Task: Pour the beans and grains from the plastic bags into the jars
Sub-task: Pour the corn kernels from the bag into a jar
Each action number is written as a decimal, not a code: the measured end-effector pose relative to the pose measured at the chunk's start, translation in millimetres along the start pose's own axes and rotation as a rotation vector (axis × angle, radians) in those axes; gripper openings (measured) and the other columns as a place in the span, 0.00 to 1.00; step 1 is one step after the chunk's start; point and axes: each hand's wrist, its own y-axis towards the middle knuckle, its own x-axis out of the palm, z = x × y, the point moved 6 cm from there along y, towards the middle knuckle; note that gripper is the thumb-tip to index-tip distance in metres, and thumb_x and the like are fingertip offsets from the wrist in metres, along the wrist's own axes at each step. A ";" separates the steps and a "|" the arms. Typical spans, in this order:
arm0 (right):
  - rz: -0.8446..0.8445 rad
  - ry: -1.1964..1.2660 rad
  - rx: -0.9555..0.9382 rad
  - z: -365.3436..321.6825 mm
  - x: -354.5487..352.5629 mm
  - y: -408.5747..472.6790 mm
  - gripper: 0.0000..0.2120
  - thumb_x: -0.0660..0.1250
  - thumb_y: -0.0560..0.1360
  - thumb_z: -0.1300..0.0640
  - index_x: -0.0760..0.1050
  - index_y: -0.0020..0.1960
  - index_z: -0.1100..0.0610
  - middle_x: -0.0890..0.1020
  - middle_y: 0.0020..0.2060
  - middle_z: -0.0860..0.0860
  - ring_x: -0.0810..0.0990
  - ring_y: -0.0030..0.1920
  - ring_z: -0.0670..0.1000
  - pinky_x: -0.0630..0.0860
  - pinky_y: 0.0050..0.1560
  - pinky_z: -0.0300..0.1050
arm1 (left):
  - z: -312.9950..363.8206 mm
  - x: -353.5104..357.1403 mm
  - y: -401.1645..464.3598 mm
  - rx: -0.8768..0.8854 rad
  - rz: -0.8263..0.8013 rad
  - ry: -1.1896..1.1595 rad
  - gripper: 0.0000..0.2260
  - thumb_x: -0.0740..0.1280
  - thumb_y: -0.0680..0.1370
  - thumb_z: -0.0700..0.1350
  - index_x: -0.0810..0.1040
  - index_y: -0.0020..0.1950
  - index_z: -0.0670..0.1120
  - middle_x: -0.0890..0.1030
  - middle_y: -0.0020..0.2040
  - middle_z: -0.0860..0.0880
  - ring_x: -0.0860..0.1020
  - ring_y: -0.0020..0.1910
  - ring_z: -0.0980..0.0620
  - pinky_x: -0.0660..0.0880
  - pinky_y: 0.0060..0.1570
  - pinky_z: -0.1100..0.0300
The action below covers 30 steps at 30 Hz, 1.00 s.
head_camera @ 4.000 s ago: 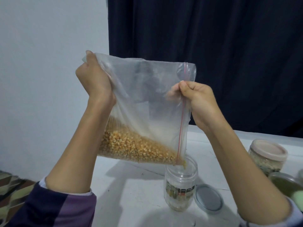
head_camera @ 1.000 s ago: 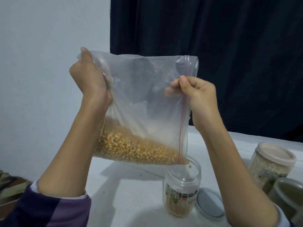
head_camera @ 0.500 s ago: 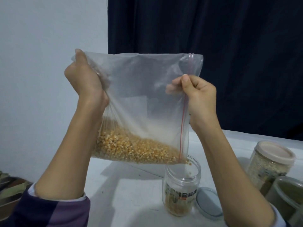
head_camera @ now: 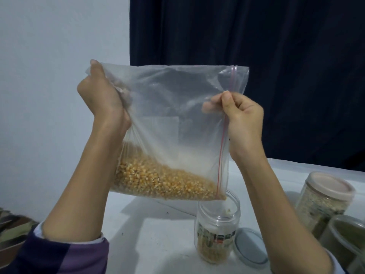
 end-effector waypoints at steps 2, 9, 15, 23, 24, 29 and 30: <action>-0.053 -0.006 -0.004 -1.2 3.9 -0.3 0.14 0.60 0.81 0.62 0.80 0.40 0.58 0.84 0.30 0.47 0.83 0.38 0.44 0.75 0.47 0.30 | -0.4 -0.3 0.5 0.005 0.001 0.023 0.18 0.60 0.81 0.46 0.62 0.31 0.48 0.66 0.26 0.55 0.69 0.29 0.54 0.70 0.34 0.60; -0.026 -0.012 -0.010 2.9 4.2 -1.1 0.13 0.60 0.81 0.62 0.80 0.41 0.58 0.84 0.31 0.47 0.83 0.39 0.44 0.75 0.49 0.31 | -0.2 -2.1 -2.7 -0.007 0.000 0.014 0.17 0.60 0.81 0.45 0.64 0.32 0.47 0.69 0.25 0.55 0.71 0.28 0.55 0.72 0.33 0.61; -0.010 0.002 -0.024 3.4 3.4 -1.3 0.13 0.60 0.81 0.62 0.79 0.41 0.57 0.84 0.31 0.47 0.83 0.39 0.45 0.74 0.50 0.31 | 4.5 -0.7 -13.0 -0.033 -0.011 -0.002 0.19 0.58 0.82 0.44 0.61 0.31 0.47 0.65 0.18 0.58 0.66 0.19 0.59 0.66 0.23 0.66; -0.062 -0.015 -0.012 1.8 9.0 -1.6 0.14 0.59 0.81 0.62 0.79 0.41 0.57 0.84 0.31 0.47 0.83 0.38 0.44 0.75 0.48 0.32 | 6.9 -3.1 -7.4 -0.026 -0.014 0.032 0.19 0.59 0.82 0.45 0.61 0.31 0.47 0.65 0.20 0.58 0.67 0.21 0.58 0.67 0.27 0.64; -0.073 -0.022 -0.009 1.6 10.2 -1.7 0.14 0.59 0.81 0.62 0.79 0.41 0.57 0.84 0.31 0.47 0.83 0.38 0.44 0.75 0.48 0.32 | 6.8 -3.9 -6.1 -0.022 -0.003 0.038 0.19 0.58 0.82 0.45 0.61 0.31 0.47 0.65 0.20 0.58 0.67 0.22 0.58 0.67 0.27 0.64; -0.051 -0.009 -0.022 0.2 7.4 -1.9 0.14 0.59 0.81 0.62 0.79 0.41 0.57 0.84 0.31 0.46 0.83 0.39 0.43 0.74 0.48 0.30 | 5.5 -4.8 -6.9 -0.033 0.006 -0.001 0.17 0.59 0.82 0.45 0.64 0.32 0.47 0.68 0.22 0.56 0.69 0.23 0.57 0.69 0.30 0.62; -0.027 0.001 -0.026 1.0 6.4 -2.5 0.14 0.59 0.81 0.62 0.79 0.41 0.56 0.84 0.31 0.46 0.83 0.39 0.43 0.74 0.48 0.31 | 5.3 -4.9 -7.2 -0.030 0.008 0.003 0.18 0.59 0.82 0.45 0.64 0.32 0.47 0.68 0.21 0.57 0.69 0.22 0.58 0.69 0.29 0.62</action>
